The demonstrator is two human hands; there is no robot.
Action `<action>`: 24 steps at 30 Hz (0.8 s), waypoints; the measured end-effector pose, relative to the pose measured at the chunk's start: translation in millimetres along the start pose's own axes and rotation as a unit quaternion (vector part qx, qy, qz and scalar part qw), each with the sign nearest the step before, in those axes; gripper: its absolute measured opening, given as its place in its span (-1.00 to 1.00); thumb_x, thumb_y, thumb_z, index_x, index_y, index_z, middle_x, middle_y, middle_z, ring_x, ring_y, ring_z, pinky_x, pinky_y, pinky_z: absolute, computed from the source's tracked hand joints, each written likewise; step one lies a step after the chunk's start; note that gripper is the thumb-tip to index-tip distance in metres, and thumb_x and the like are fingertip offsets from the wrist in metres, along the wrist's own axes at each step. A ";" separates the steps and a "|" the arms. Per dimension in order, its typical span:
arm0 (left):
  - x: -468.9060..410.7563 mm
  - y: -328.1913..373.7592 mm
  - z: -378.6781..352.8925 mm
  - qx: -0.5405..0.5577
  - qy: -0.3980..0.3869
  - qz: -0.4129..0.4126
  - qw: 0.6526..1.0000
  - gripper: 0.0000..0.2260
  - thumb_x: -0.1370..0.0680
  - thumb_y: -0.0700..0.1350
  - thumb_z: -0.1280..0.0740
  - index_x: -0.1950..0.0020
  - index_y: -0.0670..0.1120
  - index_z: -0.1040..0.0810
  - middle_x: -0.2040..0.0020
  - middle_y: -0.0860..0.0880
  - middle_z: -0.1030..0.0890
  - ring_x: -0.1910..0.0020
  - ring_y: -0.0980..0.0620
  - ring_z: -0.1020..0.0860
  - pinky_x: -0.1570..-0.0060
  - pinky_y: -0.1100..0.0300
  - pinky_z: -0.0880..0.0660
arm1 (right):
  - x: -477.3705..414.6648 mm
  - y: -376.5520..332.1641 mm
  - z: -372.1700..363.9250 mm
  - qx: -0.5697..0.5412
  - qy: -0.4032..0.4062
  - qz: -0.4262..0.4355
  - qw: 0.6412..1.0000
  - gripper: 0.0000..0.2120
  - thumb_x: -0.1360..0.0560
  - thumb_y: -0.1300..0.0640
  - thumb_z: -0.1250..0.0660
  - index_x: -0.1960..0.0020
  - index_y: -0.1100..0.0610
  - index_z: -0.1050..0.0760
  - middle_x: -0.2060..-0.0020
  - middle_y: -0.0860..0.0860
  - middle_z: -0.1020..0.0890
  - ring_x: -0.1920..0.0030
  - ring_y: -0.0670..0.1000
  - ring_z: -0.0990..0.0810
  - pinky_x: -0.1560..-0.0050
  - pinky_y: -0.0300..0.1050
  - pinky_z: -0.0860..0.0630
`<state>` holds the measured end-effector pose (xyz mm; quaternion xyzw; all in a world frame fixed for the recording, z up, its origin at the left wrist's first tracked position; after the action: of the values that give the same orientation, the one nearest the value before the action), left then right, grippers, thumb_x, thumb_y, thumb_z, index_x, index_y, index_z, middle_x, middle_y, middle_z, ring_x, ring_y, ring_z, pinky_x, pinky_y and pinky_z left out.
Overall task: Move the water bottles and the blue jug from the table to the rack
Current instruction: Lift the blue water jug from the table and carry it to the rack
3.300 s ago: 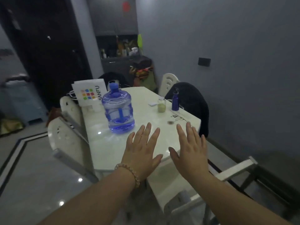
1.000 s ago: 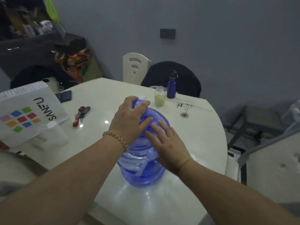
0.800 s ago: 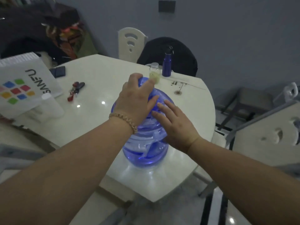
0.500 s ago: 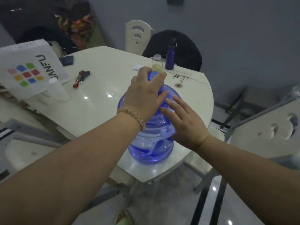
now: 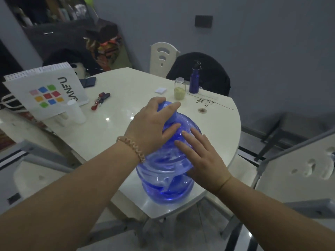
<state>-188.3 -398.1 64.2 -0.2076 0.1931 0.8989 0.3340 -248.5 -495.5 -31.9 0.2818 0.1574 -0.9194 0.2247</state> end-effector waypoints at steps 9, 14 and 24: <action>-27.9 -3.0 -10.1 0.050 -0.050 -0.149 0.986 -0.53 -0.40 0.11 -0.43 -0.23 -0.09 -0.55 -0.25 -0.17 -0.51 -0.12 -0.10 -0.54 -0.03 0.09 -0.53 | 10.2 18.2 -0.6 -0.078 0.079 -0.072 0.991 -0.17 -0.37 -0.05 -0.49 -0.46 -0.09 -0.06 -0.46 0.12 -0.16 -0.47 0.09 -0.17 -0.37 -0.04 -0.29; -25.5 -6.0 -9.0 0.073 0.018 -0.183 0.980 -0.58 -0.44 0.10 -0.39 -0.18 -0.14 -0.59 -0.07 -0.15 -0.60 0.01 -0.03 -0.55 0.02 0.14 -0.54 | 16.3 34.1 -2.8 -0.117 0.099 -0.150 0.977 -0.14 -0.36 -0.10 -0.45 -0.48 -0.20 0.00 -0.45 0.05 -0.18 -0.44 -0.17 -0.16 -0.26 -0.08 -0.38; -30.9 -4.0 -6.4 0.108 0.022 -0.247 0.963 -0.64 -0.40 0.03 -0.46 -0.08 -0.18 -0.63 -0.03 -0.17 -0.62 0.05 -0.06 -0.58 0.05 0.12 -0.53 | -2.4 6.2 -4.4 0.015 0.107 0.026 0.994 -0.16 -0.43 0.06 -0.48 -0.51 -0.08 -0.01 -0.50 0.01 -0.11 -0.46 0.24 -0.16 -0.35 0.29 -0.26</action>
<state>-162.7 -414.5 73.4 -0.2308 0.2393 0.7573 0.5621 -241.6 -498.2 -34.9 0.3861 0.1590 -0.8800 0.2265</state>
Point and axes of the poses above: each hand's wrist, its own x-axis away from the middle knuckle, its own z-axis out of the back of the hand, y = z × x, the point moved 9 cm from there along -x, towards the middle knuckle
